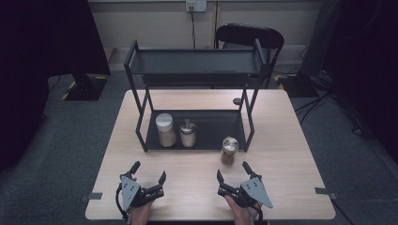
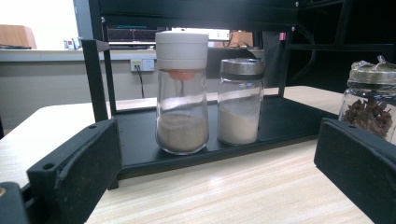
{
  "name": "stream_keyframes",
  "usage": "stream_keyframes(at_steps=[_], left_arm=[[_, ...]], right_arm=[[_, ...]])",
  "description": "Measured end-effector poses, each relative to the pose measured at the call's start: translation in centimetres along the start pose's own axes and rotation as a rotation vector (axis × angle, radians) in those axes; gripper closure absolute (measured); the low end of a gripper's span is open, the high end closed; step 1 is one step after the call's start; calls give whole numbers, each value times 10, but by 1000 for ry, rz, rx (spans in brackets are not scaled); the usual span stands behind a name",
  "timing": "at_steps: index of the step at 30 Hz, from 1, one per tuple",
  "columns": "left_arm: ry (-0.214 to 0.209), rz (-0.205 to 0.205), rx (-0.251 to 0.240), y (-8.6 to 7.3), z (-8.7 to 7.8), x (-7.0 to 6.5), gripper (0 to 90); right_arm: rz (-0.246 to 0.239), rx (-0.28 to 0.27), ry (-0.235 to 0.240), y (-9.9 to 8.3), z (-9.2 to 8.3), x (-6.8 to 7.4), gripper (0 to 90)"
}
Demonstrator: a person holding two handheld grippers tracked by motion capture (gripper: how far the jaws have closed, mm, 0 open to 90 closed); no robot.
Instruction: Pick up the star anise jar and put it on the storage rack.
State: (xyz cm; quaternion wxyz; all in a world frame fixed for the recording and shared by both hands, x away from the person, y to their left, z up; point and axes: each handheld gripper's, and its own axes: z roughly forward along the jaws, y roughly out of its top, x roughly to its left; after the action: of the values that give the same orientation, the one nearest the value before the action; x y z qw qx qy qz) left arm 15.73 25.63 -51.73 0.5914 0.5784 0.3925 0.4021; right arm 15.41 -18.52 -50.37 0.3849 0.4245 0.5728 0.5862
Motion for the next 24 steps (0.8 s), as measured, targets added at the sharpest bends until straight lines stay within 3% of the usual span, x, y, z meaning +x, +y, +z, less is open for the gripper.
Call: stream_keyframes(at_steps=[24], left_arm=[[1,1,-2,0,0,0,1]], right_arm=[[-9,40,5,24,15,-11,50]])
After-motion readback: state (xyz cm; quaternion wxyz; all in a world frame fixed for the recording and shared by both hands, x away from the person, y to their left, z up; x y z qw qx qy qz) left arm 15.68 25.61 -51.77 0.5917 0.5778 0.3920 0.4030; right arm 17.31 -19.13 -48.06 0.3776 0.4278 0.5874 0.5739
